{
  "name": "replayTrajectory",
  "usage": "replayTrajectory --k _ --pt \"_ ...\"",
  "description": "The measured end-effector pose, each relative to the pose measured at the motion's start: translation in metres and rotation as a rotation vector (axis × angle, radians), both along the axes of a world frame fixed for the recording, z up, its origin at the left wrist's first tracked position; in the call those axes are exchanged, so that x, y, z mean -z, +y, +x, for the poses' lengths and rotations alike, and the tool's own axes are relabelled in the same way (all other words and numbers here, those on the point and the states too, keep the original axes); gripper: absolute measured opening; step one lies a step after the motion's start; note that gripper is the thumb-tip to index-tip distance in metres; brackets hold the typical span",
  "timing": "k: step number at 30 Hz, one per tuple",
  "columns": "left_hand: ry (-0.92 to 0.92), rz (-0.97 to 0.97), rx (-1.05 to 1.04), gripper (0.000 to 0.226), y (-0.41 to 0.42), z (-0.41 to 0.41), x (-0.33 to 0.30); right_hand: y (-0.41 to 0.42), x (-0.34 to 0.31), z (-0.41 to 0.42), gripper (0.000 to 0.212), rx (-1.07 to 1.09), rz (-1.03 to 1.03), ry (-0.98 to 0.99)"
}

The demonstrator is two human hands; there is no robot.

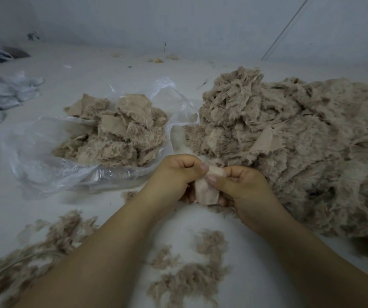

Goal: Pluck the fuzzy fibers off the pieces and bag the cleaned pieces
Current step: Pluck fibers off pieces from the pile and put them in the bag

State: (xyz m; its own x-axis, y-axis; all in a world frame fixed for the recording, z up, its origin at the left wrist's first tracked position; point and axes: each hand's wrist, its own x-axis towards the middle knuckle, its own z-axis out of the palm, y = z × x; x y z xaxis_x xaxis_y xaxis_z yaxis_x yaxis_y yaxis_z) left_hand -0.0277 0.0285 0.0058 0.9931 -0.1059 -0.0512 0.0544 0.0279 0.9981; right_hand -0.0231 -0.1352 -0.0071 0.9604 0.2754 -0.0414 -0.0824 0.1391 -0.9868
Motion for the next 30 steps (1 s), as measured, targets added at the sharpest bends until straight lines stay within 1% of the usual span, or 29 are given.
replayTrajectory --k 2,6,8,10,12,13,16,18,20,22,25,28,30 --pt "-0.002 -0.032 -0.046 0.025 0.001 0.001 -0.001 0.0 -0.001 0.0 0.008 0.009 0.002 0.003" --pt "-0.036 -0.083 -0.12 0.024 0.002 0.003 -0.001 0.0 -0.001 0.001 0.011 0.022 -0.002 0.008" --pt "-0.042 -0.103 -0.058 0.024 0.003 0.003 -0.001 -0.001 -0.001 0.001 0.011 -0.003 -0.007 0.009" --pt "-0.051 -0.063 0.033 0.024 0.003 0.0 0.0 -0.002 0.0 0.001 0.011 -0.04 -0.011 0.002" --pt "-0.06 0.0 0.058 0.02 0.004 0.0 0.001 -0.002 0.001 0.001 0.018 -0.036 0.013 0.008" --pt "-0.061 -0.004 0.061 0.016 0.004 0.001 0.0 -0.003 0.001 0.002 0.021 -0.032 0.028 0.01" --pt "-0.063 -0.152 0.118 0.012 0.006 0.002 -0.001 -0.003 0.0 0.0 0.018 -0.091 0.022 -0.008" --pt "-0.056 -0.185 0.143 0.01 0.009 0.003 -0.002 -0.002 0.0 0.0 0.016 -0.086 0.015 -0.019" --pt "-0.034 -0.128 0.164 0.012 0.013 0.002 -0.004 -0.002 0.002 0.001 0.018 -0.039 0.02 -0.013" --pt "-0.011 -0.07 0.203 0.003 0.015 0.001 -0.006 -0.003 0.003 0.002 0.022 -0.036 0.019 -0.016" --pt "-0.037 -0.039 0.185 0.029 0.011 -0.001 -0.006 -0.004 0.002 0.001 0.018 -0.099 -0.004 -0.037" --pt "-0.066 -0.03 0.145 0.025 0.005 -0.002 -0.005 -0.005 0.001 0.0 0.013 -0.117 -0.029 -0.051" --pt "-0.074 -0.024 0.13 0.025 0.003 -0.002 -0.004 -0.005 0.001 0.0 0.017 -0.118 -0.058 -0.064"
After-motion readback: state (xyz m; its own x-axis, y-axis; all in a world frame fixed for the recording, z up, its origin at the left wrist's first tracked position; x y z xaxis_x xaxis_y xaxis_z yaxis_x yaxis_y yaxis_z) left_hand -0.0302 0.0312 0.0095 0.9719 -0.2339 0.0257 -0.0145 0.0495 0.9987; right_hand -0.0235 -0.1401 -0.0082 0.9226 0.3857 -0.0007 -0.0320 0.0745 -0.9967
